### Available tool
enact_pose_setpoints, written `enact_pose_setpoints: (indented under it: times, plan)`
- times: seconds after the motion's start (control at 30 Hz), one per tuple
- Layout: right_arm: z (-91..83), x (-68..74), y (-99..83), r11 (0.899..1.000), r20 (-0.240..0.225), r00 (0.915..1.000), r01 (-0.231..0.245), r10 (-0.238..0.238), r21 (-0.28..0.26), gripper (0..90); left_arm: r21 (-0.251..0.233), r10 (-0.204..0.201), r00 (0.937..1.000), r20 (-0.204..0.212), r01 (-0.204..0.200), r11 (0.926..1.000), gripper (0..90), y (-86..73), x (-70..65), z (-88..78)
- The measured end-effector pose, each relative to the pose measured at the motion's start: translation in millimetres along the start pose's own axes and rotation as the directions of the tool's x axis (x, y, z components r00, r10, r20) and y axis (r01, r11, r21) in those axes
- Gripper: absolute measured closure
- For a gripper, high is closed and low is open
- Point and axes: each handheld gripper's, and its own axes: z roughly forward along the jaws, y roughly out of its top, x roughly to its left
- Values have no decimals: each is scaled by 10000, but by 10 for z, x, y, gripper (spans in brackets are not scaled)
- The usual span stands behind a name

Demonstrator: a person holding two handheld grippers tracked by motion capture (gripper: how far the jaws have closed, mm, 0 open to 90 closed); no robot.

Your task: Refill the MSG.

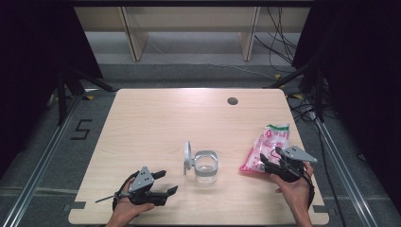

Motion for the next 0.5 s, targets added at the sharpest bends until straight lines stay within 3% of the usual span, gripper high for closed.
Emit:
enact_pose_setpoints:
  times: [0.03, 0.1, 0.13, 0.17, 0.2, 0.23, 0.27, 0.33, 0.4, 0.43, 0.47, 0.5]
  plan:
    - [-11, -50, 3, 9997, 15, 9997, 235, -235, 20, 342, 76, 18, 9999, -105, -17, 10000, 267, 1, -3, -11]
    - [-26, -43, -5, 9997, 124, 9996, -257, 258, -18, 341, 22, 103, 9999, 24, -103, 9999, 267, 7, -10, -14]
    - [-27, -97, -4, 9999, 117, 9998, 153, -153, -26, 337, 16, 123, 9999, 81, -124, 9999, 267, 11, -19, -16]
    - [-27, -97, -4, 9999, 117, 9998, 153, -153, -26, 337, 16, 123, 9999, 81, -124, 9999, 267, 11, -19, -16]
    - [-34, -103, -16, 9996, 283, 9992, -263, 265, -93, 327, -25, 304, 9995, 75, -304, 9995, 268, 19, -24, -15]
    - [-29, -149, -20, 9999, 249, 9997, -61, 64, -132, 318, -25, 197, 9997, 107, -197, 9998, 268, 17, -43, -9]
    - [-31, -171, -25, 9999, 262, 9996, -53, 57, -135, 309, 45, 464, 9989, 98, -464, 9989, 267, 22, -33, -16]
    - [-34, -206, -32, 9998, 202, 9996, -192, 193, -49, 287, -5, 154, 9998, 109, -154, 9999, 267, 10, -42, -10]
    - [-33, -196, -42, 9979, 287, 9975, -644, 643, 22, 257, -84, 79, 9999, 99, -78, 9999, 267, 5, -46, -9]
    - [-19, -240, -45, 9995, 316, 9990, -305, 305, -19, 243, 206, 404, 9992, -5, -404, 9990, 267, 9, -20, -24]
    - [-17, -245, -52, 9992, 310, 9987, -396, 394, 57, 228, -9, 128, 9999, 88, -128, 9999, 267, 6, -46, -13]
    - [-17, -245, -52, 9992, 310, 9987, -396, 394, 57, 228, -9, 128, 9999, 88, -128, 9999, 267, 6, -46, -13]
